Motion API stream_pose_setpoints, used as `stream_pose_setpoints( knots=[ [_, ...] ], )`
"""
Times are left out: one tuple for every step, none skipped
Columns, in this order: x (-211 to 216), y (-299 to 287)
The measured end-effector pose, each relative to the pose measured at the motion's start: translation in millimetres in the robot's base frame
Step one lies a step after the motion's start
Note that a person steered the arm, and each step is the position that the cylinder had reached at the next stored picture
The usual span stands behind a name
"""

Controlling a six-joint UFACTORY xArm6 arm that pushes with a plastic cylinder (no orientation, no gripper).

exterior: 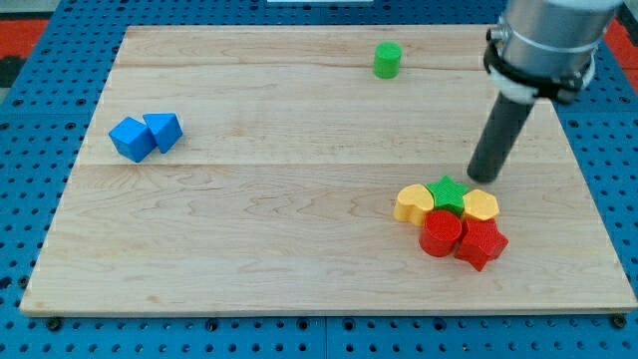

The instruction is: Add the blue blocks into the group of blocks

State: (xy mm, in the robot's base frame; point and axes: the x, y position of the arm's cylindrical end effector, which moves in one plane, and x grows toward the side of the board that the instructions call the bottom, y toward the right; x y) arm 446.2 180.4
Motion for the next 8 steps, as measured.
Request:
stream_pose_setpoints(
  knots=[
    [-55,-54],
    [-89,-156],
    [-107,-258],
    [-118,-371],
    [-103,-459],
    [-58,-479],
    [-28,-448],
    [-42,-384]
  ],
)
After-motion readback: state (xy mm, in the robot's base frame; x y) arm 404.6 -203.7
